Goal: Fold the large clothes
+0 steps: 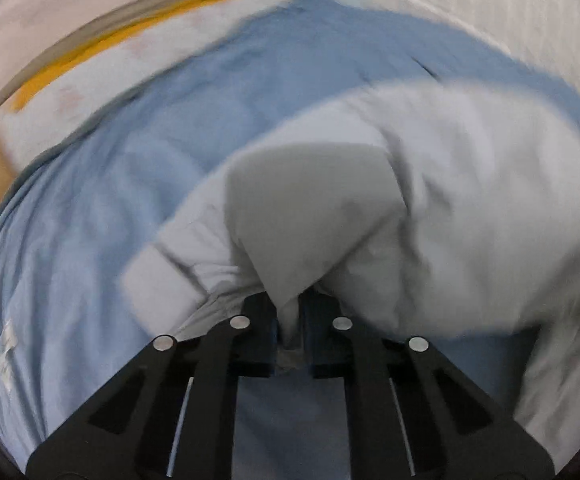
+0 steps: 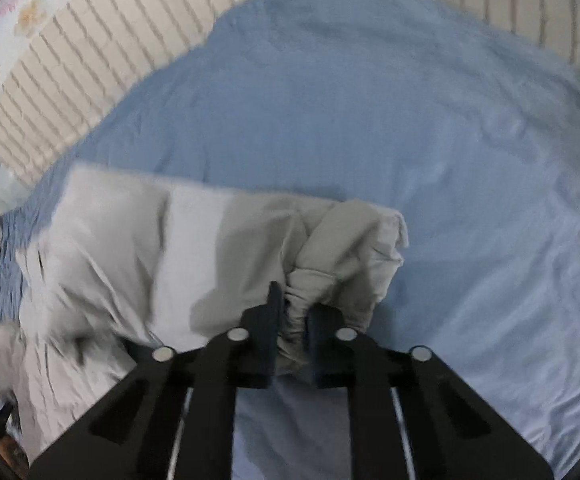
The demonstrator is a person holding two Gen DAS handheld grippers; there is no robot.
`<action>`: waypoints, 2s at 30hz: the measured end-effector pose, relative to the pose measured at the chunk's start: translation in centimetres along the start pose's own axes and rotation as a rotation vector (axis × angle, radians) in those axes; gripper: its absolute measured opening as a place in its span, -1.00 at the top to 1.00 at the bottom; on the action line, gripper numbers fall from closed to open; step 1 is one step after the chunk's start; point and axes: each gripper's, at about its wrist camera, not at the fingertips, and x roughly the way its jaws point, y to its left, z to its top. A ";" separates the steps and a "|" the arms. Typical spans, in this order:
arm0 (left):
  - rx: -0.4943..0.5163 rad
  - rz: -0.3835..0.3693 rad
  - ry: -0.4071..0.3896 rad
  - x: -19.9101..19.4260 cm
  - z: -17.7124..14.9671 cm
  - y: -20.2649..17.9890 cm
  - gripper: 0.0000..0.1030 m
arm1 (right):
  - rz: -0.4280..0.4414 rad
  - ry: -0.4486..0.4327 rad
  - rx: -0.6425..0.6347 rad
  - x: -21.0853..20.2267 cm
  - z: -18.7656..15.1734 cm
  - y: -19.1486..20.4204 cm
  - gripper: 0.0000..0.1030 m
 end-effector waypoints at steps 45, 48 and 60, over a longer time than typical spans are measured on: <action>0.317 -0.459 -0.160 -14.5 -6.9 -14.7 -0.94 | -0.146 0.254 -0.116 4.2 -6.4 -5.9 -0.65; 0.272 -0.444 -0.127 -13.0 -7.0 -14.2 -0.94 | -0.153 0.231 -0.078 4.1 -6.1 -6.1 0.07; 0.062 -0.435 -0.154 -13.6 -3.7 -9.3 -0.94 | -0.071 -0.108 -0.051 -4.8 -0.8 -2.5 0.97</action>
